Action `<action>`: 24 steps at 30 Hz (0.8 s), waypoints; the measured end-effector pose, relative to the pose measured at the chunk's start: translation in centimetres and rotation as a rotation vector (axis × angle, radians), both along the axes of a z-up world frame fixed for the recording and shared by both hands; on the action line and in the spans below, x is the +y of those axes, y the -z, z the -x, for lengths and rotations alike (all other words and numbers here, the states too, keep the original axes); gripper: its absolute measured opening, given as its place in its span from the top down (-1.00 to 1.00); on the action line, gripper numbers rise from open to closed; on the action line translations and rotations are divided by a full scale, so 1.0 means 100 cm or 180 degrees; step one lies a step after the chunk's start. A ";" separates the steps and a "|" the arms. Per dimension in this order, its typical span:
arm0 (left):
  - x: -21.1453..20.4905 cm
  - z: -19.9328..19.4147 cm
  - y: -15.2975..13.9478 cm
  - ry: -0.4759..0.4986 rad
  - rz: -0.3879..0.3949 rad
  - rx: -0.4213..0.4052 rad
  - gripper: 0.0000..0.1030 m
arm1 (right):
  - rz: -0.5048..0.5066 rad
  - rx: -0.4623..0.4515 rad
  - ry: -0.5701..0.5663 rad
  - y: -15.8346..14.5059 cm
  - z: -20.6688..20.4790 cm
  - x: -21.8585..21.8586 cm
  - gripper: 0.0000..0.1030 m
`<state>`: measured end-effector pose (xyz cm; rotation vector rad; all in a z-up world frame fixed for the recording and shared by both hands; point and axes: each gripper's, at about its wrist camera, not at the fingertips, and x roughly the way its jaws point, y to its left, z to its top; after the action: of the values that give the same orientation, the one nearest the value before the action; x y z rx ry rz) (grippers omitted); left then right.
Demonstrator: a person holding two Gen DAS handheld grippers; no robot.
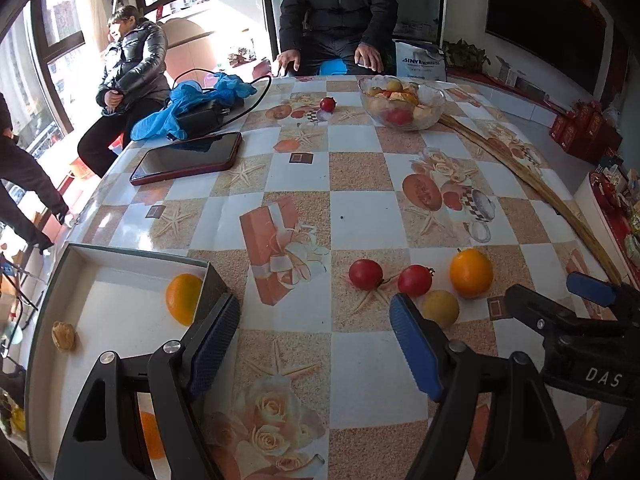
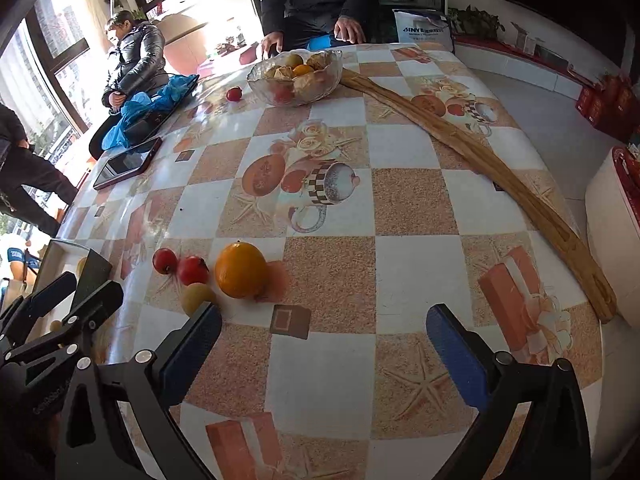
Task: Organize fruits
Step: 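Move left gripper to a red tomato while right gripper approaches an orange, then close left gripper on the red tomato while right gripper closes on the orange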
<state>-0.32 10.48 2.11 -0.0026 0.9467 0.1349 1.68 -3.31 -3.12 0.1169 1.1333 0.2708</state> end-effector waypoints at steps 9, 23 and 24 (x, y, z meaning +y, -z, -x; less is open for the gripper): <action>0.012 -0.030 0.019 -0.0046 0.0205 -0.0002 -0.54 | -0.0230 0.0019 -0.0190 0.015 -0.028 0.019 -0.72; -0.006 -0.033 0.034 0.0047 0.0059 0.0078 0.57 | -0.0025 -0.0180 -0.0618 0.020 -0.013 0.039 0.31; -0.005 -0.026 0.034 0.0034 0.0066 0.0062 0.57 | -0.0026 -0.0171 -0.0616 0.020 -0.009 0.036 0.31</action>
<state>2.32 9.99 -1.32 -0.0154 0.9674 0.1154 2.63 0.26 -5.09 0.0066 1.0915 0.4482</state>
